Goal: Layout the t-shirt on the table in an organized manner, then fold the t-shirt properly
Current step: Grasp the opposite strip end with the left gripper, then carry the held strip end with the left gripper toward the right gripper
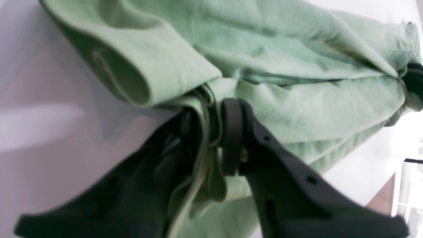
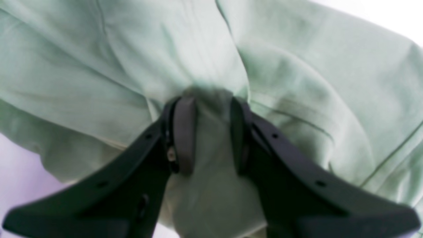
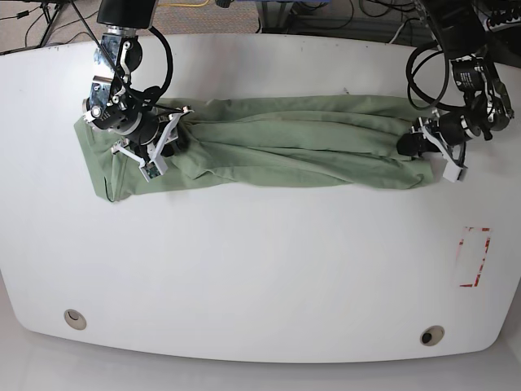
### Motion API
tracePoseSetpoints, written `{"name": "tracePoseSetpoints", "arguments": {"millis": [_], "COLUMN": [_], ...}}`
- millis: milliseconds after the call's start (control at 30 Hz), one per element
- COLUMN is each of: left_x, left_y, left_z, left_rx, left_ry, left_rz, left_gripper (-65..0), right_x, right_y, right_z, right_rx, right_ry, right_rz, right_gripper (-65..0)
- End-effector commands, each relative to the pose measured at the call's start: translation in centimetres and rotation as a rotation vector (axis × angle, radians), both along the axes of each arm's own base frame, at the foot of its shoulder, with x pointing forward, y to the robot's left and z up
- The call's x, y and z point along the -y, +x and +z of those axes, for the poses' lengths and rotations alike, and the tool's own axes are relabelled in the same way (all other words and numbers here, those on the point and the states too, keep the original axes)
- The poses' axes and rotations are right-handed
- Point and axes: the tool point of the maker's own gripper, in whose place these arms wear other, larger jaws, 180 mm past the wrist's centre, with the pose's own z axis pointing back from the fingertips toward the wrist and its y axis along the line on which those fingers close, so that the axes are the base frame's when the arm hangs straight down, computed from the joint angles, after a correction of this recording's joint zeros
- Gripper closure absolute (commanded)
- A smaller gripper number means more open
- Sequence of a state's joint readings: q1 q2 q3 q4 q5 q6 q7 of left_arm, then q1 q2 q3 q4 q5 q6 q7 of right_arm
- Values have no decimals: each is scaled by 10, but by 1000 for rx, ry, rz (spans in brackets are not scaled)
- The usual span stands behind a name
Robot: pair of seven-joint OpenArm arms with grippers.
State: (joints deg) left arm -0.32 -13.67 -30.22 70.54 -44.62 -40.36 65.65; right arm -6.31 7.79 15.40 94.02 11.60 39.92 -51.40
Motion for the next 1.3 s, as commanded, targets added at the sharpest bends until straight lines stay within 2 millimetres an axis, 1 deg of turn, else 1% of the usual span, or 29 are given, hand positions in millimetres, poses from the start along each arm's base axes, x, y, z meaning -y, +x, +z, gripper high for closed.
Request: {"name": "tracePoseSetpoints", "arguments": {"millis": [0,100,200,300,367,433,500,633,700,1000,1033,1233,1267], "left_x": [-8,-9,-8,1,6,10,17,28,35,79,89,122,130], "left_y": [-2,1,4,7,11,17,15,19,23,20,18,11,9], "left_z": [-2,0,2,2,9,20,25,42,54,91,95,99,99], "left_rx": [-17,3,14,27,56,100,118,159,192,320,335,362,364], "left_ry": [45,41,40,41,53,74,95,128,145,202,203,189,182], "left_rz": [-2,10,10,-17,-36,-58,-91,-116,-137,-295,-325,-432,-459], "left_gripper": [-89,-78,-38,-25,-24,-24,-24,-24,-24,-24,-24,-25,-25], "right_x": [4,4,5,5,5,5,5,5,4,4,4,4,4], "right_y": [1,0,0,0,0,0,0,0,0,0,0,0,0], "right_z": [1,1,1,1,1,1,1,1,1,1,1,1,1], "right_rx": [-2,-3,-3,-3,-3,-3,-3,-3,-3,-3,-3,-3,-3], "right_ry": [-21,-21,-21,-21,-21,-21,-21,-21,-20,-20,-20,-20,-20], "right_rz": [3,3,1,1,1,1,1,1,1,1,1,1,1], "right_gripper": [-165,-165,-165,-165,-165,-165,-165,-165,-165,-165,-165,-165,-165]}}
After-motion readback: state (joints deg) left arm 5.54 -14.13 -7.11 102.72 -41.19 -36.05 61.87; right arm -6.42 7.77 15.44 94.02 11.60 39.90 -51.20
